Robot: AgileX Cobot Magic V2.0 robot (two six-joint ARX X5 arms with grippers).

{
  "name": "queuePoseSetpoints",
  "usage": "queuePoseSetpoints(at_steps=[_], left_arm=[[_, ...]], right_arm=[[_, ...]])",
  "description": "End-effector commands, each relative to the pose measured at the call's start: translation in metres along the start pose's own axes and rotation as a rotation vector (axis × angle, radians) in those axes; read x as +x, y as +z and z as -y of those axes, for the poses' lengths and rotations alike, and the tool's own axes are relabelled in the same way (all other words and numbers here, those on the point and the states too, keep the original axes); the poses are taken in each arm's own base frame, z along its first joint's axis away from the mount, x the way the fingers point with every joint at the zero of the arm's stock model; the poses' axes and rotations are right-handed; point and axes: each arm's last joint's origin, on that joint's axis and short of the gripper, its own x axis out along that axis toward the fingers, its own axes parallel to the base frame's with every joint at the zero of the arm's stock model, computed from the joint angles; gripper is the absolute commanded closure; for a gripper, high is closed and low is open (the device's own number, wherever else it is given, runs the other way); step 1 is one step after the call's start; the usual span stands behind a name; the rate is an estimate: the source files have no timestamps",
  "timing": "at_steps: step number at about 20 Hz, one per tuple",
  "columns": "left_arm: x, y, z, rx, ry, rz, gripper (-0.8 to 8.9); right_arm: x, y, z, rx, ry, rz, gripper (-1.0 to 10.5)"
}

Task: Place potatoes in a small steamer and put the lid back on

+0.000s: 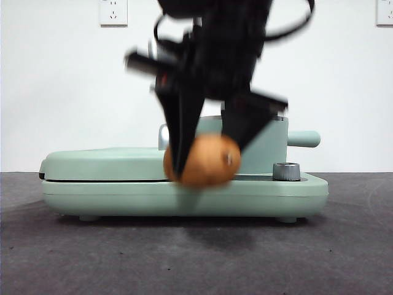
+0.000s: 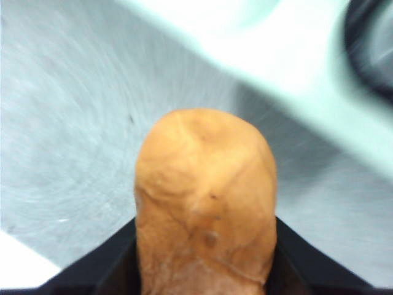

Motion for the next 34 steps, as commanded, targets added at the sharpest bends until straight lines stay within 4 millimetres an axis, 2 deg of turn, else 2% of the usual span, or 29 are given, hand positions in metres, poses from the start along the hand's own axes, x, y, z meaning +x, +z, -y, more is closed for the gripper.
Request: queuePoseSetpoints(at_steps=[1, 4, 7, 12, 17, 19, 25, 26, 28, 29, 31, 34], left_arm=[[-0.007, 0.009, 0.001, 0.008, -0.002, 0.059, 7.02], [-0.007, 0.009, 0.000, 0.007, 0.001, 0.059, 7.02], [-0.007, 0.009, 0.000, 0.007, 0.001, 0.059, 7.02], [-0.007, 0.009, 0.000, 0.007, 0.001, 0.059, 7.02], [-0.007, 0.009, 0.000, 0.007, 0.001, 0.059, 7.02], [-0.007, 0.009, 0.000, 0.007, 0.001, 0.059, 7.02], [-0.006, 0.009, 0.000, 0.006, 0.001, 0.056, 7.02], [-0.006, 0.009, 0.000, 0.006, 0.001, 0.056, 7.02], [-0.006, 0.009, 0.000, 0.006, 0.001, 0.056, 7.02], [-0.006, 0.009, 0.000, 0.006, 0.001, 0.055, 7.02], [-0.004, 0.008, -0.001, 0.005, 0.001, 0.052, 7.02], [0.008, 0.007, -0.002, -0.001, -0.001, 0.028, 7.02]], right_arm=[[-0.034, 0.023, 0.002, -0.056, -0.020, 0.079, 8.2], [-0.072, 0.052, 0.025, -0.039, -0.026, 0.186, 8.2], [-0.088, 0.083, 0.059, 0.000, -0.060, 0.243, 8.2], [-0.078, 0.119, 0.096, 0.049, -0.094, 0.252, 8.2], [-0.056, 0.138, 0.122, 0.083, -0.104, 0.222, 8.2], [-0.045, 0.142, 0.130, 0.092, -0.080, 0.207, 8.2], [-0.023, 0.146, 0.133, 0.092, -0.062, 0.161, 8.2], [-0.023, 0.146, 0.133, 0.091, -0.060, 0.164, 7.7], [-0.023, 0.147, 0.132, 0.089, -0.061, 0.171, 5.3], [-0.024, 0.146, 0.133, 0.098, -0.062, 0.167, 4.5], [-0.041, 0.140, 0.133, 0.114, -0.064, 0.170, 4.5], [-0.101, 0.118, 0.129, 0.120, -0.068, 0.242, 4.5]])
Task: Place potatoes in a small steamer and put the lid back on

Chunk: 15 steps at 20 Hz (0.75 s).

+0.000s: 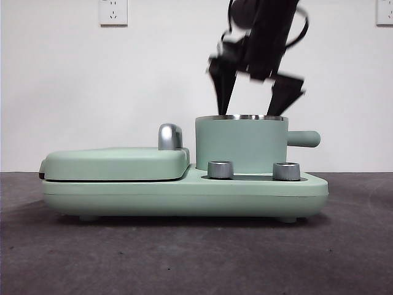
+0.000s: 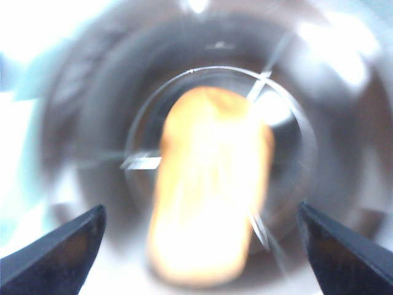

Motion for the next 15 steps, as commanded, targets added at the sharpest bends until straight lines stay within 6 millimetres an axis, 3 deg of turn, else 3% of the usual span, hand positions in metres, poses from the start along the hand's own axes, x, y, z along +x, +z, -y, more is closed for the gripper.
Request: queuePoseSetpoints(at_steps=[1, 4, 8, 11, 15], left_arm=[[0.008, 0.007, 0.000, -0.009, -0.007, 0.028, 7.02], [0.030, 0.005, 0.000, -0.018, -0.015, 0.005, 7.02], [0.063, 0.001, 0.005, -0.014, -0.037, -0.034, 7.02], [0.089, -0.003, 0.012, -0.004, -0.059, -0.048, 7.02], [0.119, -0.007, 0.025, 0.013, -0.092, -0.046, 7.02]], right_arm=[[-0.052, -0.008, -0.001, 0.002, 0.003, 0.078, 4.5], [-0.123, -0.043, 0.005, 0.027, -0.108, 0.114, 4.6], [-0.176, -0.088, 0.004, 0.024, -0.150, 0.193, 4.6], [-0.193, -0.137, 0.005, 0.023, -0.153, 0.202, 4.6], [-0.194, -0.212, 0.007, 0.001, -0.115, 0.256, 4.6]])
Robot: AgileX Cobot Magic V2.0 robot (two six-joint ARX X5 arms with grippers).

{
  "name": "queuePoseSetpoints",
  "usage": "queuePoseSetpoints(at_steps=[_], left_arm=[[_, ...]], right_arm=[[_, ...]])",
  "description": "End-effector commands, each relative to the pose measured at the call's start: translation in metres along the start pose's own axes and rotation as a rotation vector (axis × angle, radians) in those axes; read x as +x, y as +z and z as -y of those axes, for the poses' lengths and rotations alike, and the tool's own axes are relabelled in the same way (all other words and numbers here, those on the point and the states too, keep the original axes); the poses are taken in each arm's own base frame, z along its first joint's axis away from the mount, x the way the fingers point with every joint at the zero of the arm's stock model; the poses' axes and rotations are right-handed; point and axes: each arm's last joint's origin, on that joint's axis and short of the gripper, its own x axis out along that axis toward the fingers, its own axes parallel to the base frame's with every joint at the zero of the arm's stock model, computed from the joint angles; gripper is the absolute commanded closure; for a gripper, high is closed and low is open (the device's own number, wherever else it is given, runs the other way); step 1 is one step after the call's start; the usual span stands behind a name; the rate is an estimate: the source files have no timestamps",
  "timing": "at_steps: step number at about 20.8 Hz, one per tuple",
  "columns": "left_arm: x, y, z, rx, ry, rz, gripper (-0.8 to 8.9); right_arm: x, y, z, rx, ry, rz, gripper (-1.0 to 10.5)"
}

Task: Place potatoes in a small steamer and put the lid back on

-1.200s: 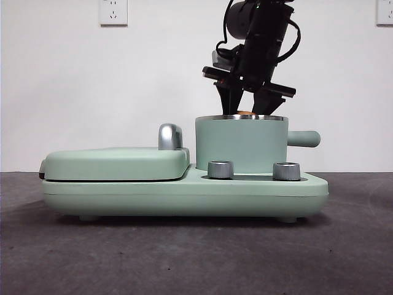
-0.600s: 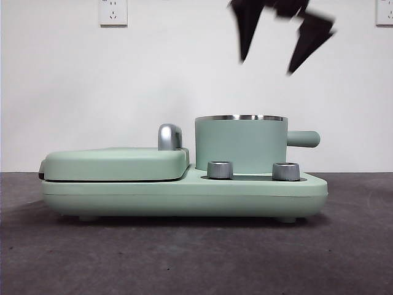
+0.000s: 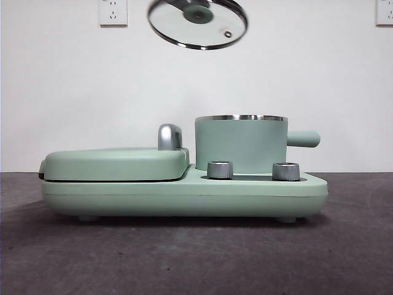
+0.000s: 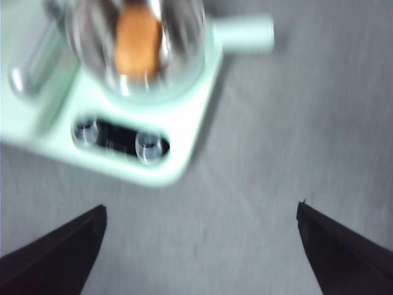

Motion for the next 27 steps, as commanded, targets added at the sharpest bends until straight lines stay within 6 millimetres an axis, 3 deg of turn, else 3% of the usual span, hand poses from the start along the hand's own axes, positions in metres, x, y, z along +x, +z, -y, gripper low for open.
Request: queuePoseSetpoints(at_steps=[1, 6, 10, 19, 27], left_arm=[[0.011, 0.008, 0.009, 0.015, -0.025, 0.049, 7.02], [0.054, -0.003, 0.020, 0.029, -0.056, 0.002, 7.03], [0.086, -0.012, 0.021, 0.034, -0.062, -0.021, 7.02], [0.128, -0.027, 0.019, 0.034, -0.062, -0.042, 7.02], [0.137, -0.032, 0.014, 0.031, -0.054, -0.047, 7.02]], right_arm=[[-0.008, -0.043, -0.001, -0.018, 0.055, 0.034, 4.6], [-0.004, -0.113, 0.001, 0.010, 0.232, 0.226, 4.6], [-0.003, -0.140, 0.007, 0.063, 0.260, 0.269, 4.6], [-0.005, -0.142, 0.007, 0.074, 0.265, 0.285, 4.6], [-0.005, -0.141, 0.007, 0.074, 0.264, 0.286, 4.6]])
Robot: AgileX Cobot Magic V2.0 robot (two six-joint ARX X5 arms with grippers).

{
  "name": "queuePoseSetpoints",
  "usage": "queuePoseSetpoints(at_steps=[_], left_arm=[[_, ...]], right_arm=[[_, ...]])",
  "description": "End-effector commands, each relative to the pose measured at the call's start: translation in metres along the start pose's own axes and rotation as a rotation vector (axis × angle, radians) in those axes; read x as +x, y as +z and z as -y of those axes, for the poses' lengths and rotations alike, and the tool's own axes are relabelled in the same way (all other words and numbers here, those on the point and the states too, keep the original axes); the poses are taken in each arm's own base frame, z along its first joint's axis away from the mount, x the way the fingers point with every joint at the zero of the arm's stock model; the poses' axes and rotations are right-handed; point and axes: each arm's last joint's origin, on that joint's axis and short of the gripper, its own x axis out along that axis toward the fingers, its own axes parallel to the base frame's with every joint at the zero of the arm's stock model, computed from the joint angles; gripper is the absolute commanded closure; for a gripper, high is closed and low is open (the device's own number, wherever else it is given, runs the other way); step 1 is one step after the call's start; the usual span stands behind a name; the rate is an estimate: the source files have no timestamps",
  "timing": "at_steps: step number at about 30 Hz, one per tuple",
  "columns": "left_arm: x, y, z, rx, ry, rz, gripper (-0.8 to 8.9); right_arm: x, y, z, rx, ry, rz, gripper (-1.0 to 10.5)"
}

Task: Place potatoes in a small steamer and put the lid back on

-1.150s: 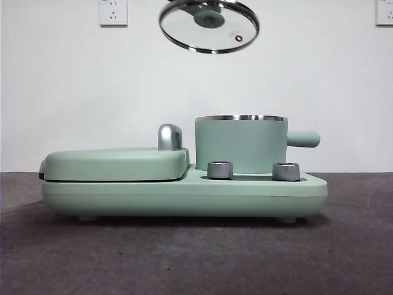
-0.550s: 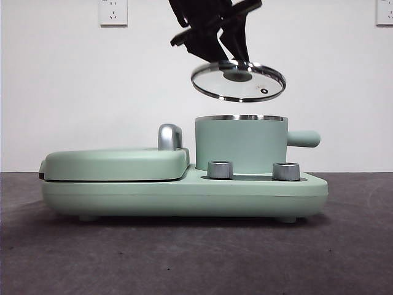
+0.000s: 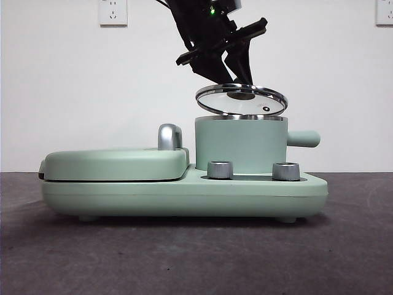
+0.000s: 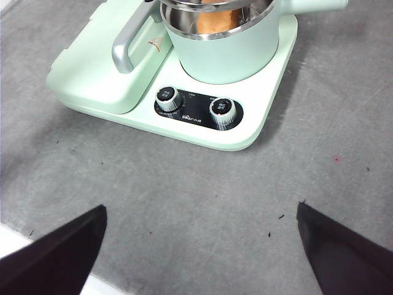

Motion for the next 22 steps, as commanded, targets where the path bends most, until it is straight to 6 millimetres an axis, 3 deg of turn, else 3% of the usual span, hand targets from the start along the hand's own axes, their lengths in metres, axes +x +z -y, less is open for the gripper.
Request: queuePoseSetpoints(at_steps=[1, 15, 22], left_arm=[[0.005, 0.006, 0.001, 0.011, -0.007, 0.038, 7.02], [0.023, -0.004, 0.000, 0.002, -0.009, -0.006, 7.02], [0.022, -0.011, 0.000, -0.008, -0.011, -0.078, 7.01]], right_arm=[[-0.001, 0.003, -0.001, 0.007, 0.010, 0.015, 4.6], [-0.001, 0.003, -0.001, 0.007, 0.010, 0.015, 4.6], [-0.001, 0.004, -0.002, 0.005, 0.016, 0.032, 4.6]])
